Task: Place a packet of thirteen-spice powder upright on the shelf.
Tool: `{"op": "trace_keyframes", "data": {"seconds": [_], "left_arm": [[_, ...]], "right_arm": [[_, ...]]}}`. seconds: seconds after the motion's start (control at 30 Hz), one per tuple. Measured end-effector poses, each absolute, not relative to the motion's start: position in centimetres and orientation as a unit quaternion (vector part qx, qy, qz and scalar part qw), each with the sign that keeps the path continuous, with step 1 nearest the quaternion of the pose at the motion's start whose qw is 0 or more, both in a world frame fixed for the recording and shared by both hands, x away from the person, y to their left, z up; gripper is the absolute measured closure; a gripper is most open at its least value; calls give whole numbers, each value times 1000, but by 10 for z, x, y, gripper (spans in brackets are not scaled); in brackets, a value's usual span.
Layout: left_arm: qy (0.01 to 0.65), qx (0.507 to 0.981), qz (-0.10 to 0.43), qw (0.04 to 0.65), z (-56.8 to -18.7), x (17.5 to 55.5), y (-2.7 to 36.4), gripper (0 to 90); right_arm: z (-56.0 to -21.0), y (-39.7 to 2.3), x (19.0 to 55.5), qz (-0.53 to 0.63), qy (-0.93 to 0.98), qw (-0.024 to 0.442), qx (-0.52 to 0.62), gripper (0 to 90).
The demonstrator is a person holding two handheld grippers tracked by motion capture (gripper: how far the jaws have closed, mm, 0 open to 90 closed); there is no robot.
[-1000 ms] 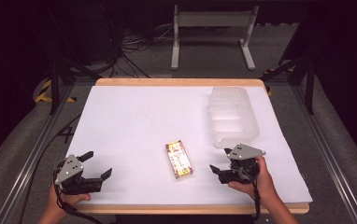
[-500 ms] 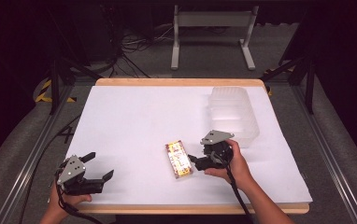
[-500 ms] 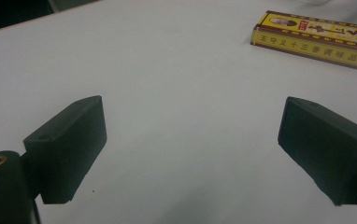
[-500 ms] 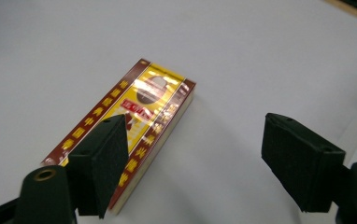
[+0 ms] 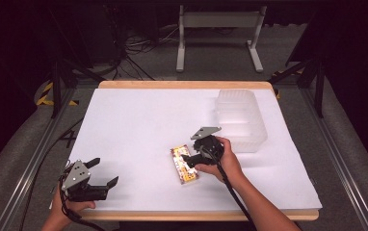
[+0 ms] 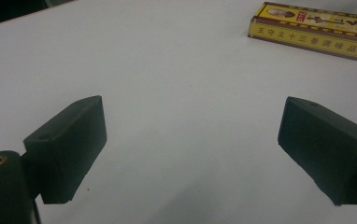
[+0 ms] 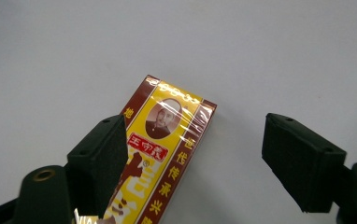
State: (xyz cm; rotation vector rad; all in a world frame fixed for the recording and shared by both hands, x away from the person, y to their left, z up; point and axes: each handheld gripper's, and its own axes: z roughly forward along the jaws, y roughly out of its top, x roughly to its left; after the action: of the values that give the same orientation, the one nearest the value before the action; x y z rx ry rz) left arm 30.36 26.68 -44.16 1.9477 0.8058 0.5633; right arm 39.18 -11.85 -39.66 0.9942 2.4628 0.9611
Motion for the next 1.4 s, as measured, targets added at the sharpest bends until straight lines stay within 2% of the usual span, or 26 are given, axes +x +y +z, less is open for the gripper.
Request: {"op": "trace_keyframes", "data": {"seconds": [0.37,0.6,1.1,1.17,1.4], "left_arm": [[320,795,223,465,-442,303,267,87],[317,797,218,466,-441,303,266,87],[316,802,208,463,-443,304,265,87],[319,797,208,468,-443,304,266,87],[321,796,205,470,-443,305,266,87]], "right_arm": [[-406,-75,416,259,862,99,425,253],[-415,-64,427,223,858,81,456,228],[-420,-53,434,199,859,90,463,282],[-416,-54,430,213,858,99,457,321],[-394,-71,415,278,851,111,431,329]]}}
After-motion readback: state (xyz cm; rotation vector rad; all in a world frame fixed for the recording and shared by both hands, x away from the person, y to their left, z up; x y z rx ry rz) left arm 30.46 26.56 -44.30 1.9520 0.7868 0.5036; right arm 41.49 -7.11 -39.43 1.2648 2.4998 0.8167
